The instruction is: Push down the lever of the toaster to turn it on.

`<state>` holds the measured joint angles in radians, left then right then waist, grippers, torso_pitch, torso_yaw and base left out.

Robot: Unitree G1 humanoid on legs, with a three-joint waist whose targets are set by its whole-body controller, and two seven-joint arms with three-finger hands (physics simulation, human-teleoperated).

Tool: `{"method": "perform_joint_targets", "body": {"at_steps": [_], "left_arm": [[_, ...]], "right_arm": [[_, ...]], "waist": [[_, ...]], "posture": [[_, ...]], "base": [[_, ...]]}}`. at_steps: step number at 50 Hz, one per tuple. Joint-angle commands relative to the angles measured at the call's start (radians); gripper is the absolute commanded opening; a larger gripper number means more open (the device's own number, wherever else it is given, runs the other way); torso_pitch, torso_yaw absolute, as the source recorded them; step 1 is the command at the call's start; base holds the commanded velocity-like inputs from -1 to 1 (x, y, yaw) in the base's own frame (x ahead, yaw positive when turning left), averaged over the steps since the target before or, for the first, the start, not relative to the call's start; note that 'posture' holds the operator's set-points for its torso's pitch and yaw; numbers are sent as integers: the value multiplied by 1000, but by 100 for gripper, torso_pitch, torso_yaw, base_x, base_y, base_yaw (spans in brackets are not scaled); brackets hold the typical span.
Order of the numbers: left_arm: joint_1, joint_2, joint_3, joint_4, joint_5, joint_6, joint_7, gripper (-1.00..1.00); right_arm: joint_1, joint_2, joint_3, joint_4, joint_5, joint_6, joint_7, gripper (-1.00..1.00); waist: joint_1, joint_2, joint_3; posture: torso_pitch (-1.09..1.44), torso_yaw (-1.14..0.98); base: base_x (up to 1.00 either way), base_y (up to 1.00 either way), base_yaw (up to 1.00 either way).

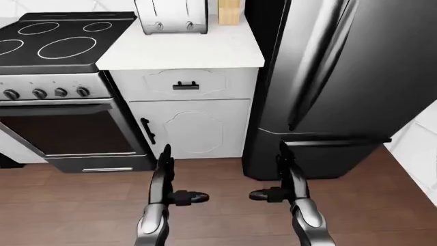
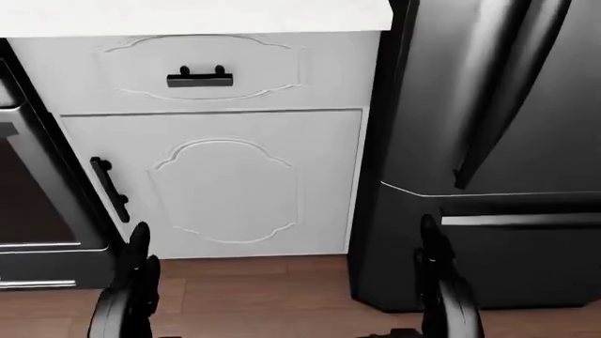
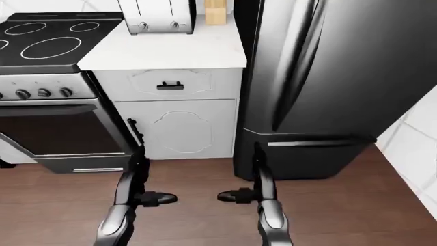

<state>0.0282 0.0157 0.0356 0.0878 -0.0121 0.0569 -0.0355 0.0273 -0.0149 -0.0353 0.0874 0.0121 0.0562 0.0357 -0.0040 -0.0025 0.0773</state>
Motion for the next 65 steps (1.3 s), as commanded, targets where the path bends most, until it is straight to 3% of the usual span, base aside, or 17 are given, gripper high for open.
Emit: {"method": "perform_joint_targets", "body": {"at_steps": [1, 3, 4, 5, 7, 8, 19, 24, 29, 34, 41, 45, 49, 52, 60, 65], "left_arm": [[-15, 6, 6, -105, -6, -60, -1, 100], [-24, 5, 9, -87, -6, -69, 0, 100], [-29, 6, 11, -72, -6, -78, 0, 100], [-30, 6, 13, -82, -10, -66, 0, 100], [-29, 6, 12, -84, -9, -64, 2, 100], [-27, 6, 12, -85, -11, -66, 0, 100], [-28, 4, 18, -78, -21, -66, 5, 100], [-33, 2, 12, -172, -28, 37, 23, 100], [-94, 16, 27, -259, -40, 174, 33, 100], [-193, 38, 51, -339, -61, 344, 39, 100], [-440, 122, 136, -470, -159, 683, 88, 100], [-560, 163, 155, -463, -212, 751, 115, 100], [-546, 172, 135, -484, -227, 771, 128, 100], [-573, 188, 157, -494, -247, 805, 130, 100], [-769, 259, 196, -457, -344, 919, 189, 100], [-823, 307, 207, -495, -388, 980, 217, 100]], "right_arm": [[-13, -3, 1, -103, 6, -59, 5, 100], [-20, -3, -2, -84, 7, -71, 5, 100], [-23, -3, -3, -78, 6, -73, 3, 100], [-24, -3, -3, -82, 5, -67, 1, 100], [-26, -5, -6, -74, 6, -73, 2, 100], [-23, -4, -5, -81, 5, -69, 0, 100], [-21, -7, -2, -84, -16, -74, -2, 100], [-31, -4, -2, -237, -23, 68, -18, 100], [-94, -18, -17, -375, -13, 258, -17, 100], [-227, -57, -61, -450, 11, 456, -25, 100], [-406, -103, -78, -570, -11, 734, -26, 100], [-539, -126, -144, -644, 94, 905, -56, 100], [-638, -187, -158, -689, 146, 1033, -87, 100], [-691, -209, -167, -698, 174, 1079, -99, 100], [-843, -255, -190, -640, 241, 1117, -148, 100], [-822, -260, -191, -660, 293, 1102, -179, 100]], "waist": [[-2, -8, -1], [7, -1, -62], [7, -1, -50], [6, -7, -16], [7, -7, -70], [8, -7, -75], [7, -4, -85], [9, -3, -92], [9, -4, -91], [10, -5, -92], [9, -3, -86], [9, -1, -82], [12, 0, -77], [12, 2, -73], [10, -1, -61], [12, 1, -56]], "posture": [[0, 0], [0, 0], [0, 0], [0, 0], [0, 0], [0, 0], [0, 0], [0, 0], [0, 0], [0, 0], [0, 0], [0, 0], [0, 0], [0, 0], [0, 0], [0, 0]], "base": [[0, 0, 0], [0, 0, 0], [0, 0, 0], [0, 0, 0], [0, 0, 0], [0, 0, 0], [0, 0, 0], [0, 0, 0], [0, 0, 0], [0, 0, 0], [0, 0, 0], [0, 0, 0], [0, 0, 0], [0, 0, 0], [0, 0, 0], [0, 0, 0]]}}
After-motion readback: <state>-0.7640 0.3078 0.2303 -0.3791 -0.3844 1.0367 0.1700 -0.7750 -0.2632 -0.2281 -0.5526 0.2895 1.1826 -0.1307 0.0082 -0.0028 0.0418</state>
